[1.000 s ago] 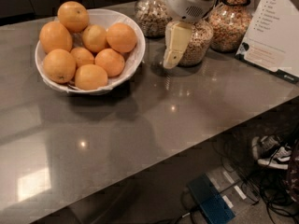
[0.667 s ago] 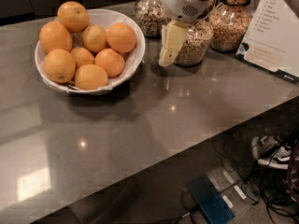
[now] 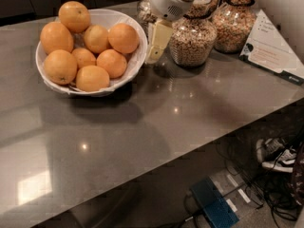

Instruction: Pick orange from white bowl

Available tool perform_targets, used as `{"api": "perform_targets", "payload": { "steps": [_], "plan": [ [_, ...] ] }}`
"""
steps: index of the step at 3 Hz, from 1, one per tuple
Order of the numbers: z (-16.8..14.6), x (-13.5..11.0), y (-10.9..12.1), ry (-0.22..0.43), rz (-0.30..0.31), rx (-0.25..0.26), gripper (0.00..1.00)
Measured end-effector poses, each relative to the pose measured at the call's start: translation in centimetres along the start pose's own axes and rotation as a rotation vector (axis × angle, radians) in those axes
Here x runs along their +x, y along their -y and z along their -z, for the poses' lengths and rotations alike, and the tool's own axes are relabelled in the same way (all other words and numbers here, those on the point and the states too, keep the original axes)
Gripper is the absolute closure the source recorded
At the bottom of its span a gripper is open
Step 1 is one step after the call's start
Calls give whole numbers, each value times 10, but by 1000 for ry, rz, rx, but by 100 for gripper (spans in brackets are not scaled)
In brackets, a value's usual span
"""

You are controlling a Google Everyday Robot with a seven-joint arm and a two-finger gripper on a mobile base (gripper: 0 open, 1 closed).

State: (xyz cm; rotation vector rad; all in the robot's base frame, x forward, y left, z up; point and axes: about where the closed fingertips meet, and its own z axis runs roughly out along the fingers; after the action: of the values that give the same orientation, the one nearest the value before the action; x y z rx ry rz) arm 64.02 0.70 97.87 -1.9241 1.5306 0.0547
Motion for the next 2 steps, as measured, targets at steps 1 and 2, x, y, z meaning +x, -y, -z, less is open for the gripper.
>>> {"api": "perform_targets", "payload": {
  "steps": [1,2],
  "plan": [
    [0,0,0,1,0,0,0],
    [0,-2,1,22,-13,31,0]
  ]
}}
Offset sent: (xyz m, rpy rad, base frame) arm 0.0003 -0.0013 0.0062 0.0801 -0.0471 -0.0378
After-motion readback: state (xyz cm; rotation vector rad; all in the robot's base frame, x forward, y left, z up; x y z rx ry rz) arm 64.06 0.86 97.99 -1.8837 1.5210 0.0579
